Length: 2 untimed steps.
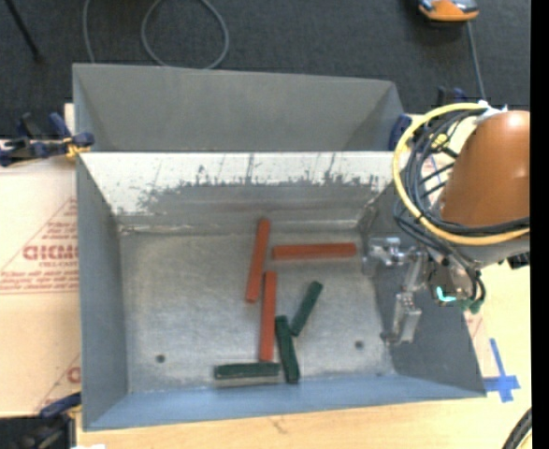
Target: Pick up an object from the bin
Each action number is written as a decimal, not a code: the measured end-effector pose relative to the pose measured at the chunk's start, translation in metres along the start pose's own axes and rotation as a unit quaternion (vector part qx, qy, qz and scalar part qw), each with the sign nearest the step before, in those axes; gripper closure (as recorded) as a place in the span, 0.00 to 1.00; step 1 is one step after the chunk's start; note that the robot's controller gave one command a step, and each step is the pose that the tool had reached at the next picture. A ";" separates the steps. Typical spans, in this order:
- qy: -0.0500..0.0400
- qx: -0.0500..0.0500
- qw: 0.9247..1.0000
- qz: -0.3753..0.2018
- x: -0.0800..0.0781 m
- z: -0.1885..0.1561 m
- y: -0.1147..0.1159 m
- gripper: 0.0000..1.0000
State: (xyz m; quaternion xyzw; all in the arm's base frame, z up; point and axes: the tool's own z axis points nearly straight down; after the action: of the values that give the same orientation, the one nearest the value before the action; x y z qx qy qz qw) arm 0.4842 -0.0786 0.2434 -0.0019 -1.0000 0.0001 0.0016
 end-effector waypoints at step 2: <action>-0.001 -0.001 0.897 -0.442 -0.029 0.132 0.130 0.00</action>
Offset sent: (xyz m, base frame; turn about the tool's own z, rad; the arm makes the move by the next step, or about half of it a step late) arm 0.0181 0.0504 -0.0834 -0.4550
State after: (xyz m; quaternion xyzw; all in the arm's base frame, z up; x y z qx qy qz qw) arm 0.5130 0.0509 0.1117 0.4408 -0.8976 -0.0013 0.0002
